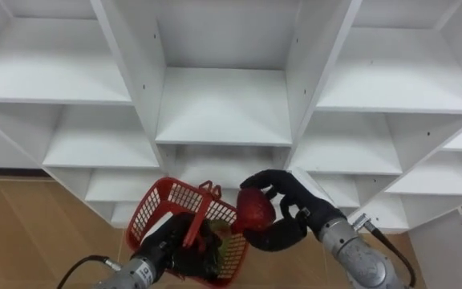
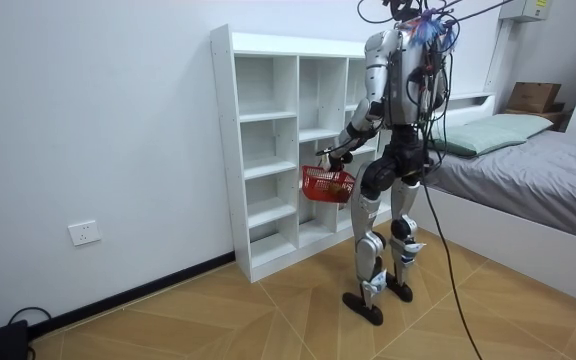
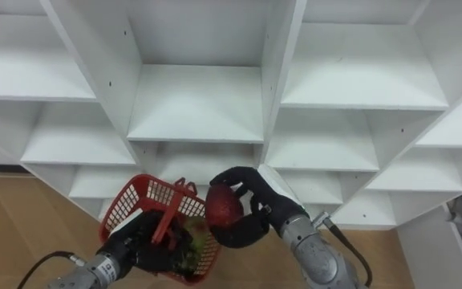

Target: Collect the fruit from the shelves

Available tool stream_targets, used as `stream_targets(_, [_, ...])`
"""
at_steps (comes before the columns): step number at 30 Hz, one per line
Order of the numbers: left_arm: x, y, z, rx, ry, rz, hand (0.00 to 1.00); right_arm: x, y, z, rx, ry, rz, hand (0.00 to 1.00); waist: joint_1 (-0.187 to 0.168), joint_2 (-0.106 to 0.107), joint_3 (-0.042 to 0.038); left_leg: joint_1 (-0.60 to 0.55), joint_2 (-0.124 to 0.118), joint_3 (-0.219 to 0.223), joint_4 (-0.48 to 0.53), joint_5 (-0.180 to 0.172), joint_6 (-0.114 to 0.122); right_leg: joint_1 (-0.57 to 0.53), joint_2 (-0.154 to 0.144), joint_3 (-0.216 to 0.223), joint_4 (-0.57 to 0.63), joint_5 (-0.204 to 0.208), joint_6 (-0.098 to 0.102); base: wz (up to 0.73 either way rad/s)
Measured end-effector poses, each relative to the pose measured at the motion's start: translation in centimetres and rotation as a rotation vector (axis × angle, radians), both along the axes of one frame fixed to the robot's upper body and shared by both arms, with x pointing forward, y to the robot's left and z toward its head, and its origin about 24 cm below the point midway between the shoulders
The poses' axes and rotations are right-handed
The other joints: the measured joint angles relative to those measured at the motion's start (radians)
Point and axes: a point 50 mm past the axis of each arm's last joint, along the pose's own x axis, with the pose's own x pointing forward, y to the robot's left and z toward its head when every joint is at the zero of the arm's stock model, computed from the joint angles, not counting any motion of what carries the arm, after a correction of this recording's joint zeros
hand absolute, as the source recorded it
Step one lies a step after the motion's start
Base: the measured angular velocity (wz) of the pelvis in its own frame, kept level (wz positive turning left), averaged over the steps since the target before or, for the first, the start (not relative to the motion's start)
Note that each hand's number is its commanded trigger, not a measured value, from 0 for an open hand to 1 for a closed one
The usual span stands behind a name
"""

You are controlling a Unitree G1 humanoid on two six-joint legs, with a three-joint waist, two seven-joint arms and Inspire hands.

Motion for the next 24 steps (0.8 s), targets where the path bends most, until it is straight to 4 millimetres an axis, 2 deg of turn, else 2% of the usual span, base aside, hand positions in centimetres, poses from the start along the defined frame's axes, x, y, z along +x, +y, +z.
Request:
stream_targets(14, [0.2, -0.4, 0.1, -0.017, -0.004, -0.018, 1.0, -0.3, 1.1, 0.1, 0.01, 0.016, 0.07, 1.0, 0.001, 0.004, -0.0015, -0.017, 0.001, -0.001, 0.003, 0.0, 0.0, -0.016, 0.0, -0.002, 0.002, 0.0, -0.001, 0.0])
stream_targets(24, [0.7, -0.8, 0.7, -0.033, -0.034, -0.031, 1.0, -0.4, 1.2, 0.0, 0.012, 0.026, 0.083, 1.0, 0.002, 0.005, -0.0021, -0.017, 0.001, -0.001, 0.005, 0.0, 0.0, -0.016, 0.0, -0.003, 0.004, 0.001, -0.001, 0.0])
